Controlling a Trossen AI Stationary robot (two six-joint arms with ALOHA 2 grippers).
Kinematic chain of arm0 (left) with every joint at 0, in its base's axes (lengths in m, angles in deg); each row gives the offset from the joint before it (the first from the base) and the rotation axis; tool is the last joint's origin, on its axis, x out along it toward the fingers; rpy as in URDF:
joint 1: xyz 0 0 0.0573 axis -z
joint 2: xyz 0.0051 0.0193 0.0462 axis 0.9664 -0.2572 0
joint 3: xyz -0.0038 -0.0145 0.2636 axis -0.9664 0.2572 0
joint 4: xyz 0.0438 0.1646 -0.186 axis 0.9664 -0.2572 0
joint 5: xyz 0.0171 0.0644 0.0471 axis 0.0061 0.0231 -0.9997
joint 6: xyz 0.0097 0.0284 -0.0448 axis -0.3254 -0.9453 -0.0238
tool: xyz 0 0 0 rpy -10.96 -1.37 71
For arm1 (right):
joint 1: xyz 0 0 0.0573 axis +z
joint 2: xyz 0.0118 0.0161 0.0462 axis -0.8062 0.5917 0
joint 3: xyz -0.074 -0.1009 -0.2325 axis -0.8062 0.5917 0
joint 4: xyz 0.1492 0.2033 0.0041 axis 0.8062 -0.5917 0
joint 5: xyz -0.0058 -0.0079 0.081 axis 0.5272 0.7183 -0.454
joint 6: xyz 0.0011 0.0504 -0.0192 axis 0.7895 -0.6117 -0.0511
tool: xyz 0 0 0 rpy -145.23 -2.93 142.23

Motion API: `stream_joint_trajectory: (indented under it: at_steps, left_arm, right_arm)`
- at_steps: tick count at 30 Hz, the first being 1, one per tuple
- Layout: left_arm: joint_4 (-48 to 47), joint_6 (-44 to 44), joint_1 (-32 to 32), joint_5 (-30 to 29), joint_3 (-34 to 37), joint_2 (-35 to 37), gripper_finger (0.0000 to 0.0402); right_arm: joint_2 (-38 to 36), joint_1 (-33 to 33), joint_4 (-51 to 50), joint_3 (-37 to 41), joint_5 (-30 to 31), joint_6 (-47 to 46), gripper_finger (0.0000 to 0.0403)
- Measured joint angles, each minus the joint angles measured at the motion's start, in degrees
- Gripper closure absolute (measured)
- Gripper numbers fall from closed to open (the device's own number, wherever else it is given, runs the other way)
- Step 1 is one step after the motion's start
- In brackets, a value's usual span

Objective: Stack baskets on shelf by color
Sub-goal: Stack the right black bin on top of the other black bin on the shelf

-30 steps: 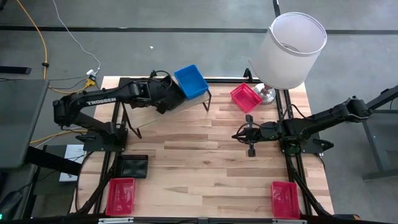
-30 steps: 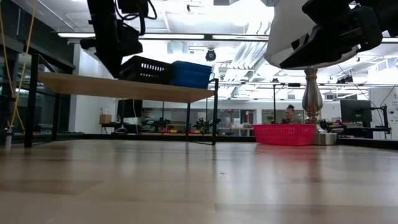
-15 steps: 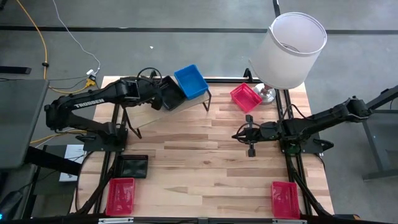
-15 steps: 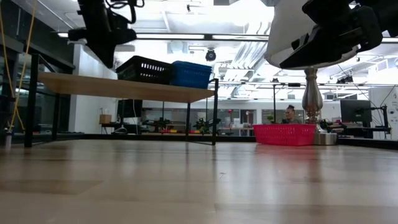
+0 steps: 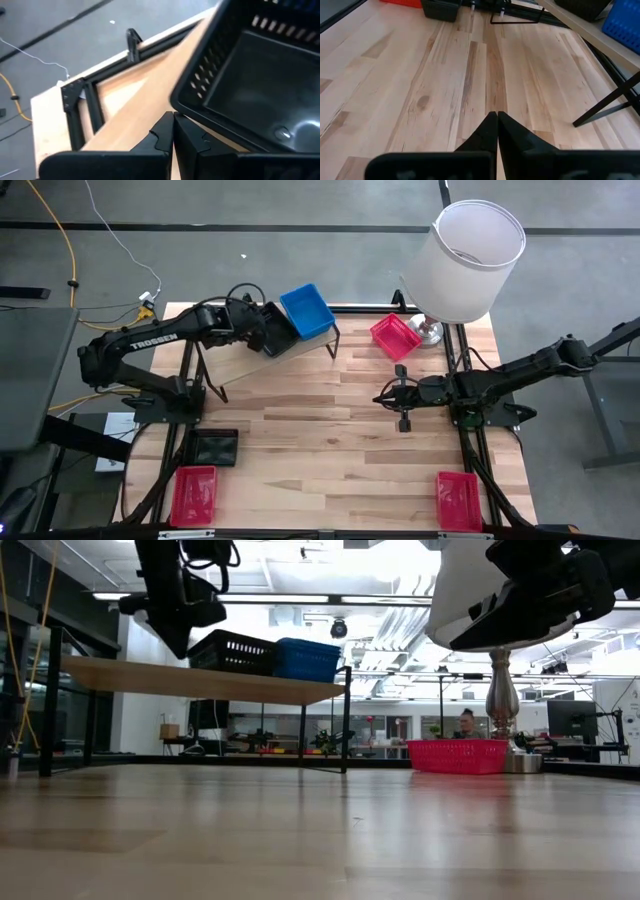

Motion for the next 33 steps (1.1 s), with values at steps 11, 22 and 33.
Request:
stream_joint_trajectory:
  at_steps: [11,22,33]
  left_arm:
    - [1.6,-1.9,0.0,-2.3,0.0,0.0,0.0401]
    - [1.4,-4.6,-0.6,-6.3,0.0,0.2,0.0402]
    - [1.5,-3.3,-0.8,1.7,0.0,0.0,0.0402]
  right_arm:
    - [0.0,0.0,0.0,0.0,0.0,0.0,0.0403]
    - [0.0,0.0,0.0,0.0,0.0,0.0,0.0403]
    - [0.0,0.0,0.0,0.0,0.0,0.0,0.0403]
